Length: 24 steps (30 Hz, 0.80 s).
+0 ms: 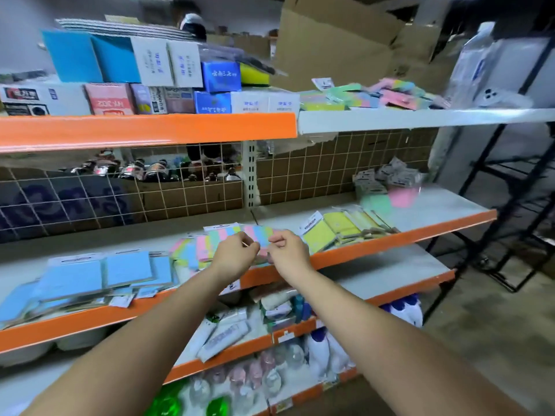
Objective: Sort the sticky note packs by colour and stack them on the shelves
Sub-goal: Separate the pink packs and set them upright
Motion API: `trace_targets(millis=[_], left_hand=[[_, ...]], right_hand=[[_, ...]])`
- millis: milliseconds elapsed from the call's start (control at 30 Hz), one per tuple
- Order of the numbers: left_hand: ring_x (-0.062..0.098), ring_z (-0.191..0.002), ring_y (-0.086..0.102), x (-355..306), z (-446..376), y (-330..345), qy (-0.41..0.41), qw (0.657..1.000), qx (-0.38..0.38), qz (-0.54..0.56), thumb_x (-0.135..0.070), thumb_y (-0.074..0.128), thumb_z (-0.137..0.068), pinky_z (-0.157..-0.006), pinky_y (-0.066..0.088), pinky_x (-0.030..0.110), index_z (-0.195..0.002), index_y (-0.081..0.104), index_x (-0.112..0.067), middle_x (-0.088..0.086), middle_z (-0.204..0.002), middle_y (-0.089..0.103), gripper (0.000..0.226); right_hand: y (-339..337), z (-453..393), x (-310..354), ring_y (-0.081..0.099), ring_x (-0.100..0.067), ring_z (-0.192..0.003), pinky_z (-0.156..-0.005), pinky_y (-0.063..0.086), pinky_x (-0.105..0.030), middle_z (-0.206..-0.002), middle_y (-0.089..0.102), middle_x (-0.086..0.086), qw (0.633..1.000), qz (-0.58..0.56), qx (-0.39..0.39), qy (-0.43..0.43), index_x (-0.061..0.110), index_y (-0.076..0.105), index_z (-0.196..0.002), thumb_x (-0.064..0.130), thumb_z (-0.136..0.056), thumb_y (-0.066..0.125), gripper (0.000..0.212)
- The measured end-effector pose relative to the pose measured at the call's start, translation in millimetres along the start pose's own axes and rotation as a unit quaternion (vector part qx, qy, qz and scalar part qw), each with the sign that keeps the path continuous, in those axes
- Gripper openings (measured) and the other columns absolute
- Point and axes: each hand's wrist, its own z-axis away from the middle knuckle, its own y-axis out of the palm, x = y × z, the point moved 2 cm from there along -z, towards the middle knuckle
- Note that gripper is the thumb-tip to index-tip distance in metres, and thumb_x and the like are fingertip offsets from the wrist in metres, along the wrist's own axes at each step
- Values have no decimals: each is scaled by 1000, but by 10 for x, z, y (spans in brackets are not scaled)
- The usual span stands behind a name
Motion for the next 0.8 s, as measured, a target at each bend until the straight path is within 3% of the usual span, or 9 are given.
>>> trace_targets(millis=[133, 333, 433, 567, 733, 800], left_hand=[[27, -87, 57, -442, -110, 464, 39, 999, 22, -21, -22, 52, -91, -67, 36, 27, -88, 58, -14, 8, -87, 63, 10], [25, -85, 56, -1022, -375, 1160, 82, 994, 73, -8, -22, 52, -90, -64, 34, 25, -89, 58, -15, 3, -81, 59, 10], [23, -83, 55, -1285, -547, 1466, 104, 989, 102, -4, -22, 51, -90, -66, 36, 25, -94, 61, -13, 4, -84, 61, 14], [27, -72, 58, -1573, -848, 1837, 114, 983, 143, 18, -22, 52, -90, -62, 38, 26, -86, 56, -14, 3, -72, 59, 10], [21, -68, 54, -1899, -1246, 2167, 130, 980, 149, 10, -22, 50, -91, -57, 35, 26, -87, 56, -16, -2, -70, 58, 9], [19, -65, 54, -2016, -1374, 2271, 143, 979, 148, -3, -24, 50, -92, -54, 34, 27, -87, 55, -16, -1, -72, 59, 11]], right_hand=[[-563, -139, -266, 64, -24, -92, -82, 49, -28, -88, 60, 1, 999, 20, -38, 6, 14, 65, -99, 7, -88, 54, 17], [-1319, -400, -751, 66, -30, -89, -82, 54, -40, -94, 67, -5, 995, 23, -83, 43, 28, 55, -82, 13, -90, 57, 17], [-1666, -612, -934, 66, -33, -87, -80, 55, -41, -95, 68, -9, 991, 22, -117, 58, 31, 52, -76, 10, -89, 57, 25], [-2063, -985, -1127, 66, -34, -83, -78, 54, -40, -95, 69, -9, 983, 17, -162, 82, 29, 54, -74, 9, -86, 55, 24], [-2524, -1321, -1189, 59, -20, -94, -82, 46, -28, -100, 65, -1, 974, 47, -196, 104, 17, 65, -101, 12, -87, 56, 17], [-2636, -1457, -1266, 59, -19, -91, -77, 45, -26, -95, 63, 1, 973, 47, -196, 116, 18, 64, -100, 13, -87, 56, 17]])
